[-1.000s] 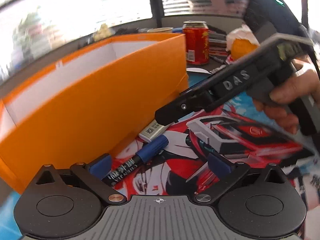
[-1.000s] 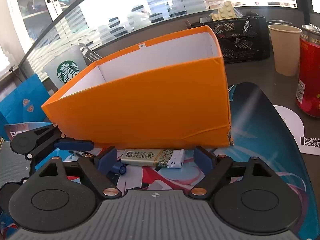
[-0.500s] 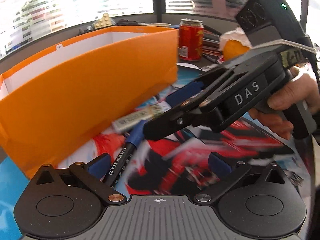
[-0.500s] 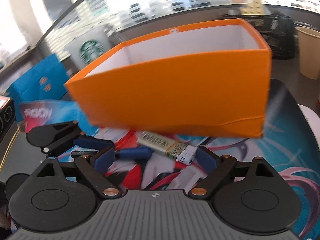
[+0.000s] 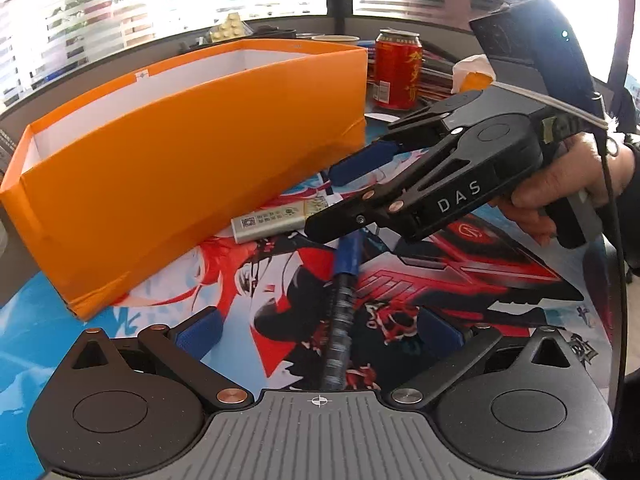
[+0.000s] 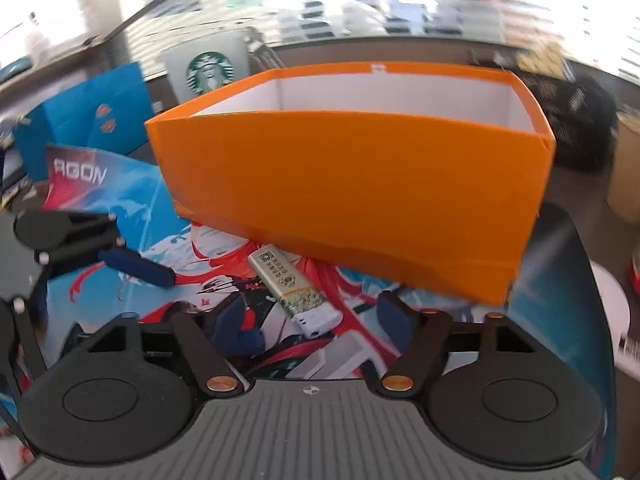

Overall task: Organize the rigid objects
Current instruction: 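Move both tools back from the box toward the items on the mat, then grasp the blue-capped marker with the left tool while the right tool grasps the white USB stick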

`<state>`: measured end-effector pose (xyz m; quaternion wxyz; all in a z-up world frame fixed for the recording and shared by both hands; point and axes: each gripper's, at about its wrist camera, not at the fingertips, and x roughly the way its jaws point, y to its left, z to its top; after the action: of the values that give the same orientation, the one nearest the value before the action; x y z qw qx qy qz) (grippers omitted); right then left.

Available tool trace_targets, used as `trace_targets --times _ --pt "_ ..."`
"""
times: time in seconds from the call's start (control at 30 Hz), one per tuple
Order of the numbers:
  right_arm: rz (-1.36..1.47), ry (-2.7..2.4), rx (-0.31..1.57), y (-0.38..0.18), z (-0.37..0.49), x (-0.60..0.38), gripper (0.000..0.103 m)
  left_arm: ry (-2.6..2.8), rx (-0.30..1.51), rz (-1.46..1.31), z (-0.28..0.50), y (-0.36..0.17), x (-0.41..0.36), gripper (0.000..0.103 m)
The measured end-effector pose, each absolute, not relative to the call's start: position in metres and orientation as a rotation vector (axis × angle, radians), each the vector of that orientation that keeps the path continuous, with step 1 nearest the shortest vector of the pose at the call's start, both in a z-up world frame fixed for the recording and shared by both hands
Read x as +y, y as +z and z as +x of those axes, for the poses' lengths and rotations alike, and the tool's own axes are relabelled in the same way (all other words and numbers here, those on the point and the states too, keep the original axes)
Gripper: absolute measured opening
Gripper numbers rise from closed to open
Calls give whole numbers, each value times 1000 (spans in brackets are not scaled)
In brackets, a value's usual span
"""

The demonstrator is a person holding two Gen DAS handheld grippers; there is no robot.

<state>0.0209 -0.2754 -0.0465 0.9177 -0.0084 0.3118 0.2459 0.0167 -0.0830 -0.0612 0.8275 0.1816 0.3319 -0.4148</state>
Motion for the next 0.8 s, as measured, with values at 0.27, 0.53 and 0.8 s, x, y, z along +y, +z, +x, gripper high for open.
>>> trace_targets --times 0.27,0.53,0.8 --pt "-156 545 627 -46 24 -258 53 -918 650 370 6 -60 -75 71" --pt "-200 463 669 -40 14 -236 26 -896 642 385 -9 -54 -86 12" --pt "-149 350 689 -40 -8 -272 25 -778 647 373 -23 -53 -72 11"
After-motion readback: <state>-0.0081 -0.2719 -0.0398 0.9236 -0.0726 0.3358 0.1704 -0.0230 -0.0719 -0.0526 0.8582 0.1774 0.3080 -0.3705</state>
